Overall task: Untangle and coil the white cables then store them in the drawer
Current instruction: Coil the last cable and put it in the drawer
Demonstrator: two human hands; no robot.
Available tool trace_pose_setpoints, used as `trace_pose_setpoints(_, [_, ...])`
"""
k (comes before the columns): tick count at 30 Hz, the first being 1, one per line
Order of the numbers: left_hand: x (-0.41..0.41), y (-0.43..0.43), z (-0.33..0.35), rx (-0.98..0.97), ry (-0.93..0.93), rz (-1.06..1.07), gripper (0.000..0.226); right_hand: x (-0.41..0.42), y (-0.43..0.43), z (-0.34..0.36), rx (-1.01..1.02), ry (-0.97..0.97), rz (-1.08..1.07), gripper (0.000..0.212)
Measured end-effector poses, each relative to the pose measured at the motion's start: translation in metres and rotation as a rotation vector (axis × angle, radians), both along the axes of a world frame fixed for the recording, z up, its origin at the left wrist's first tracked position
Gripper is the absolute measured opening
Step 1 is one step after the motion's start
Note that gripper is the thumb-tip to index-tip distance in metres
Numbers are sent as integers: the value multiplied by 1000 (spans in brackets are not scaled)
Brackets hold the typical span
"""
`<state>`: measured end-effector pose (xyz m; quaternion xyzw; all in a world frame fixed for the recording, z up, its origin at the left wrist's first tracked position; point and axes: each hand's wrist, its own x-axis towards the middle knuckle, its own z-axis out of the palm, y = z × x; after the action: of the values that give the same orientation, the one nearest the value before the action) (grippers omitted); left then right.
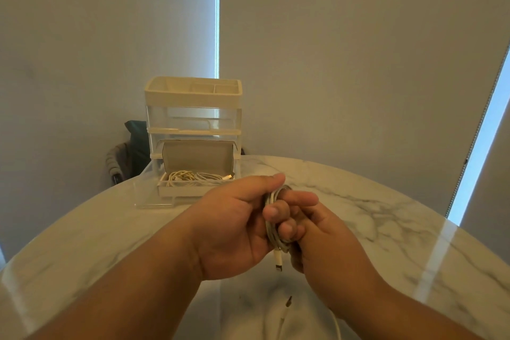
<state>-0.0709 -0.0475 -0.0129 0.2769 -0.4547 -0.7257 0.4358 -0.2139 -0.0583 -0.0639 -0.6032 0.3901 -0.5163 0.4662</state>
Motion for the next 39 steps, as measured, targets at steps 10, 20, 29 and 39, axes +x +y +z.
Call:
trace_pose_setpoints(10, [8,6,1,-218,-82,-166,36,-3,-6,1,0,-1,120,29])
trace_pose_setpoints(20, [-10,-6,-10,-103,209,120,18,-4,-7,4,254,-248,207,26])
trace_pose_setpoints(29, [7,-3,-4,-103,26,-22,34,-10,-11,2,61,93,71,32])
trace_pose_setpoints(39, [9,-7,-6,-95,-9,17,31,-11,-13,3,26,137,109,35])
